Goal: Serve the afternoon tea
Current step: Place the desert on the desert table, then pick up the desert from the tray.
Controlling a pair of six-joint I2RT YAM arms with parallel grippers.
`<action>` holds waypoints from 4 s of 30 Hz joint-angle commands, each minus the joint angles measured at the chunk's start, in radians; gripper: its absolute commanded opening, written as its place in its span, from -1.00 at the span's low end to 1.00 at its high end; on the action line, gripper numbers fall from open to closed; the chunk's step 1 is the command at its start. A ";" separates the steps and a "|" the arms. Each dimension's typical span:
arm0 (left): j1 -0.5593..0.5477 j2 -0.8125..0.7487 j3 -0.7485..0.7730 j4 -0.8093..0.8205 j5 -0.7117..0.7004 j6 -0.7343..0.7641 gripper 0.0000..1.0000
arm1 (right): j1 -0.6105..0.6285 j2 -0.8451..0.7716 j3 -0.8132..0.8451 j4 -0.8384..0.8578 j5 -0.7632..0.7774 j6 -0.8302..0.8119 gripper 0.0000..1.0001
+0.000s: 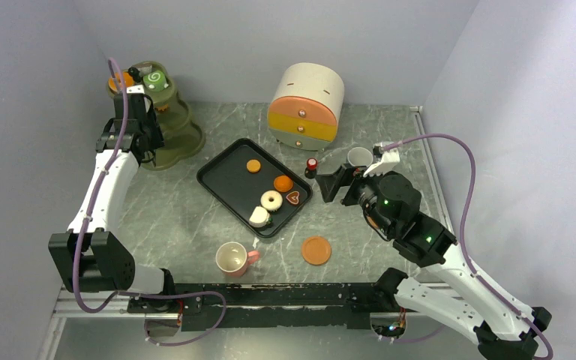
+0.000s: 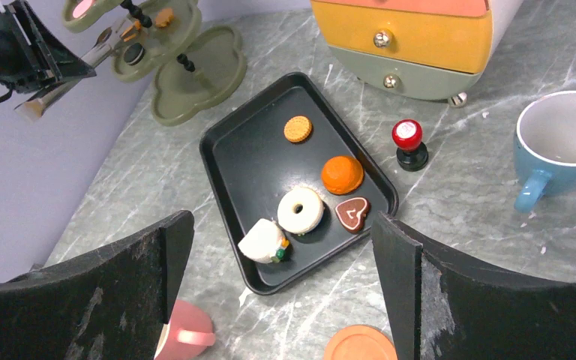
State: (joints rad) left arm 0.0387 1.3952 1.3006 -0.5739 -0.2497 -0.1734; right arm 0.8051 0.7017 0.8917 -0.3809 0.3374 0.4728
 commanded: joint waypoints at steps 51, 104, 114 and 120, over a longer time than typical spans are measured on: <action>-0.652 0.072 -0.026 -0.070 -0.012 -0.011 -0.09 | -0.005 -0.012 0.003 0.003 0.034 -0.005 0.85; -0.691 0.303 -0.041 0.041 -0.043 -0.001 0.01 | -0.005 0.000 0.014 0.006 0.046 -0.029 0.85; -0.689 0.295 -0.029 0.016 -0.060 -0.006 -0.09 | -0.005 0.007 0.007 0.015 0.046 -0.030 0.86; -0.691 0.265 -0.033 -0.002 -0.078 -0.013 -0.13 | -0.005 0.001 -0.015 0.019 0.039 -0.021 0.85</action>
State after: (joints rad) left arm -0.6434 1.7016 1.2362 -0.5678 -0.2932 -0.1802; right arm 0.8051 0.7113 0.8948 -0.3862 0.3706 0.4553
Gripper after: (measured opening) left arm 0.457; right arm 0.925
